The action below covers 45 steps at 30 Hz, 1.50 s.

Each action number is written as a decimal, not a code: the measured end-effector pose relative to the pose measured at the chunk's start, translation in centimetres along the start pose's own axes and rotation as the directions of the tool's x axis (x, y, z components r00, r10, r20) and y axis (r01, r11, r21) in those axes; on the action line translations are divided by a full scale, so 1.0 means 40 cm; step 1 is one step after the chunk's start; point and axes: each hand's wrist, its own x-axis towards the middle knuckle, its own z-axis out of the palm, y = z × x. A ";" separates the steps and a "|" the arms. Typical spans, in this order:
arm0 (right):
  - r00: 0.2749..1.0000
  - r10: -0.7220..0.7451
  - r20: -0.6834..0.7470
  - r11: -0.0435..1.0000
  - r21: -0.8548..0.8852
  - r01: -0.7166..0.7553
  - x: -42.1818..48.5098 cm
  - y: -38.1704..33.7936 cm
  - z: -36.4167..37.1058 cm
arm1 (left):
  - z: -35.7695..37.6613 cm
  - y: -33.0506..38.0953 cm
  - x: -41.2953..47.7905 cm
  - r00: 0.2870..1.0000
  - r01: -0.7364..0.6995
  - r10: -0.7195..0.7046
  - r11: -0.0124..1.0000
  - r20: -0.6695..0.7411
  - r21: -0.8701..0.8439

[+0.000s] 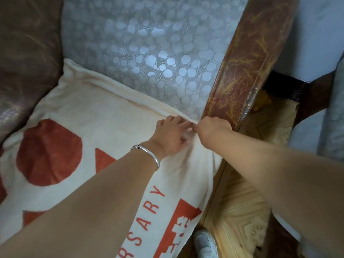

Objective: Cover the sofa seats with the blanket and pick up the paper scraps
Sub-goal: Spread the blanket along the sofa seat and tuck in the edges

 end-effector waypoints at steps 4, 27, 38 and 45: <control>0.994 0.097 0.051 0.995 0.007 -0.097 -0.018 0.031 0.032 | 0.007 -0.008 -0.037 1.000 -0.028 0.028 0.999 -0.011 -0.026; 0.898 -0.424 -0.115 0.855 -0.379 0.355 -0.173 -0.545 0.027 | 0.155 -0.158 -0.579 0.854 0.394 -0.451 0.886 -0.260 -0.246; 0.639 -0.769 0.014 0.565 -0.454 0.690 -0.385 -0.835 0.152 | 0.195 -0.282 -0.972 0.384 0.881 -0.917 0.330 0.106 -0.339; 0.614 -0.787 0.057 0.527 -0.455 0.717 -0.521 -0.989 0.253 | 0.245 -0.348 -1.198 0.350 0.893 -0.927 0.288 0.132 -0.345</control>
